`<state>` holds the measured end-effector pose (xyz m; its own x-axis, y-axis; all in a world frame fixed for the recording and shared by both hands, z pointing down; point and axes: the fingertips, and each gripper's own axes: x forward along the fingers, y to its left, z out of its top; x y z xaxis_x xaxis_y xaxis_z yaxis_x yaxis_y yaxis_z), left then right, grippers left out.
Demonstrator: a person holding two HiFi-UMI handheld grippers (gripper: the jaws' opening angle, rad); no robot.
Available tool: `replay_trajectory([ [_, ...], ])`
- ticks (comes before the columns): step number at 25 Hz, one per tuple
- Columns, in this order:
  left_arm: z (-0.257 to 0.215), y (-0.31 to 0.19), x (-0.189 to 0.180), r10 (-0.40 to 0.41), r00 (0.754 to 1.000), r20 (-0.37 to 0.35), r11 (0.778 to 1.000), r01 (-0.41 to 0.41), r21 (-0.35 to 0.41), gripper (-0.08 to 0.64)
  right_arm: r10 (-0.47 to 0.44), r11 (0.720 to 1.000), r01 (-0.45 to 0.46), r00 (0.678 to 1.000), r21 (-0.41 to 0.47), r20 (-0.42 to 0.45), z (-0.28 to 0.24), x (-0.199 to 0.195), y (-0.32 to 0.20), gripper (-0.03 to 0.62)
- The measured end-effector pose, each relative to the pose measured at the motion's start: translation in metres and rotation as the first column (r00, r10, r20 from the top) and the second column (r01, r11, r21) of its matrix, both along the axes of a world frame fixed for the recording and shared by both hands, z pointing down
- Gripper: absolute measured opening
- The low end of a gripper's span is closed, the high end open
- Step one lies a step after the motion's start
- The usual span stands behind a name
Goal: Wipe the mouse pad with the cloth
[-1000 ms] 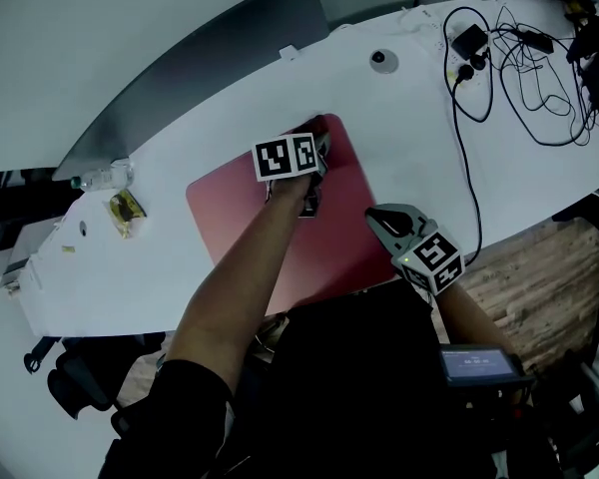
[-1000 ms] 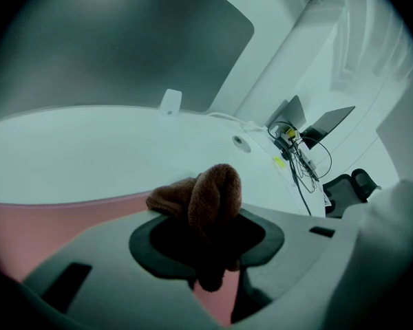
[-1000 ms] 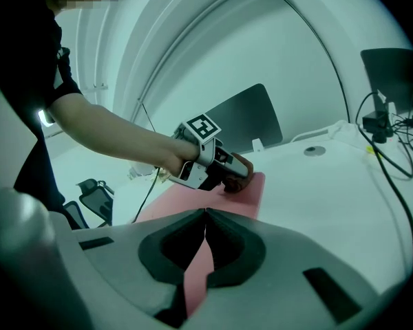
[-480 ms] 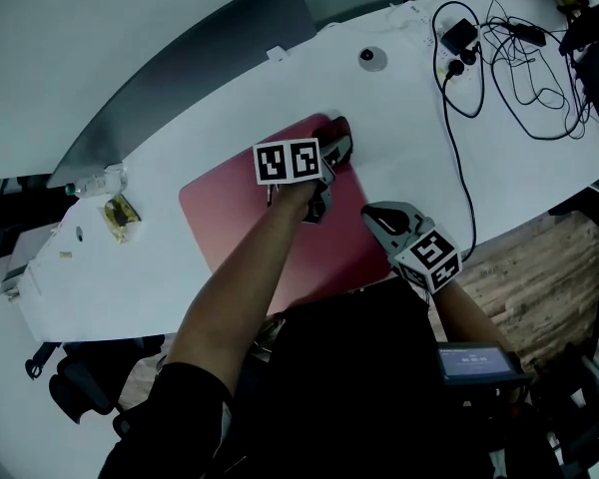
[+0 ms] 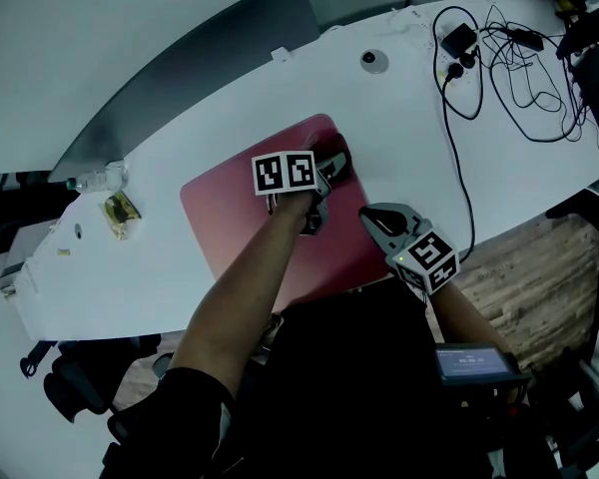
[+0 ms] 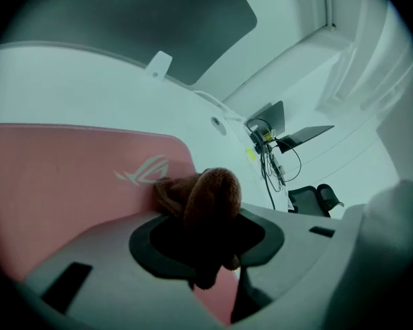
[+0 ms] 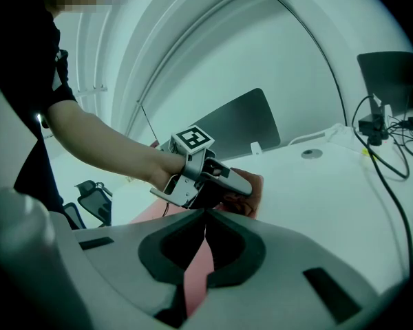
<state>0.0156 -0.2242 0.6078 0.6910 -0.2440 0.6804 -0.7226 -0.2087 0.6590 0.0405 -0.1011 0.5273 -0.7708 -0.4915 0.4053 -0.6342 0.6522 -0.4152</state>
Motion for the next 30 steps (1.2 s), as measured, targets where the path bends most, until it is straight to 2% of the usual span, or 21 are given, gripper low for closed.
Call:
replay_trajectory([
  [5,0.002,0.004,-0.021,-0.035,0.999,0.038,0.999,0.035,-0.011,0.144,-0.023,1.0,0.023,1.0,0.007,0.006,-0.003,-0.01,0.003,0.026],
  [15,0.003,0.016,-0.062,-0.083,0.994,0.068,0.996,0.085,-0.023,0.144,-0.061,0.998,0.061,0.998,0.009,0.0,-0.003,-0.024,0.01,0.026],
  [30,0.002,0.042,-0.147,-0.151,0.984,0.099,0.988,0.153,-0.012,0.147,-0.128,0.991,0.128,0.992,0.027,-0.01,-0.009,-0.052,0.016,0.026],
])
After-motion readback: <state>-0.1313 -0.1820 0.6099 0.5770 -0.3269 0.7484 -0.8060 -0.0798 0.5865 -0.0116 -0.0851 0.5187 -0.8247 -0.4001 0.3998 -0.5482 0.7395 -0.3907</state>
